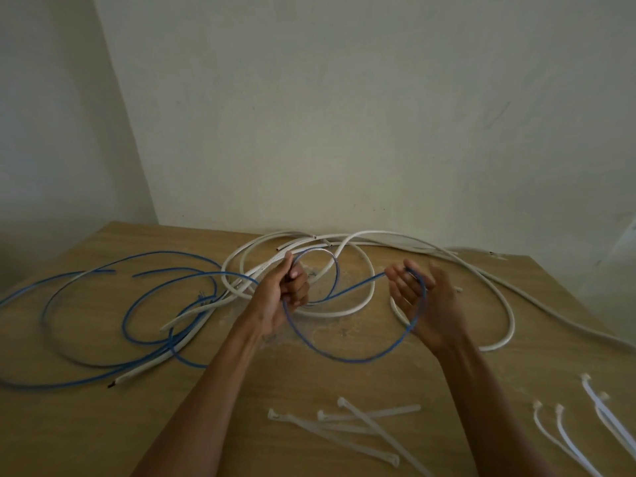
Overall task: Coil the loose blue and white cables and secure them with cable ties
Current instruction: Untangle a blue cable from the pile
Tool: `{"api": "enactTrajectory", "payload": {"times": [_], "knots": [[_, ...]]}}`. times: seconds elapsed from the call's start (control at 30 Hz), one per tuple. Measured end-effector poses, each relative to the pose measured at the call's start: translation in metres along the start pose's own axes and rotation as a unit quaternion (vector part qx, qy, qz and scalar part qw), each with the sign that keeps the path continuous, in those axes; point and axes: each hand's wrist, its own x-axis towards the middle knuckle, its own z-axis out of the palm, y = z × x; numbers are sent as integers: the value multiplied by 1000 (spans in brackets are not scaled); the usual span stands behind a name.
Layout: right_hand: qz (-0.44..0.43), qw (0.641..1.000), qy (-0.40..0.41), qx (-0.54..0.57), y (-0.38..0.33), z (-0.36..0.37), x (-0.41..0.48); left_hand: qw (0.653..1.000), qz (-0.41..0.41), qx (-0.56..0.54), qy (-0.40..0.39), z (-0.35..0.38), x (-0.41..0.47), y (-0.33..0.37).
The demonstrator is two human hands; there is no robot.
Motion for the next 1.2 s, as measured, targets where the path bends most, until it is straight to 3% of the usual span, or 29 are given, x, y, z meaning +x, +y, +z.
{"api": "enactTrajectory", "payload": {"times": [0.13, 0.23, 0.4, 0.5, 0.6, 0.67, 0.83, 0.93, 1.0, 1.07, 1.2], "knots": [[-66, 992, -37, -100, 5, 8, -3, 999, 24, 45, -12, 10, -2, -2], [-141, 961, -71, -225, 14, 17, -8, 999, 23, 49, 1, 20, -2, -6], [-279, 859, -10, -429, 47, 55, -17, 998, 39, 28, 29, 37, 0, -10], [-381, 757, -11, -531, 68, 70, -17, 997, 38, -66, 33, 42, 2, -4], [-421, 657, -34, -624, 86, 78, -13, 989, 17, -146, 14, 42, -1, 3], [-426, 631, -34, -648, 91, 83, -12, 986, 8, -164, 1, 41, -4, 4], [-334, 640, -111, -683, 79, 70, -14, 961, 32, -269, 63, 28, -1, 12], [-371, 669, -12, -644, 68, 53, -7, 949, 51, -307, 57, 17, -1, 18], [-379, 667, 30, -641, 61, 54, 3, 954, 43, -294, 42, 20, -1, 15], [-376, 661, 28, -649, 60, 61, 13, 962, 29, -269, 30, 27, -3, 11], [-382, 686, 27, -619, 59, 74, 24, 978, 9, -209, 5, 30, -4, 9]]}}
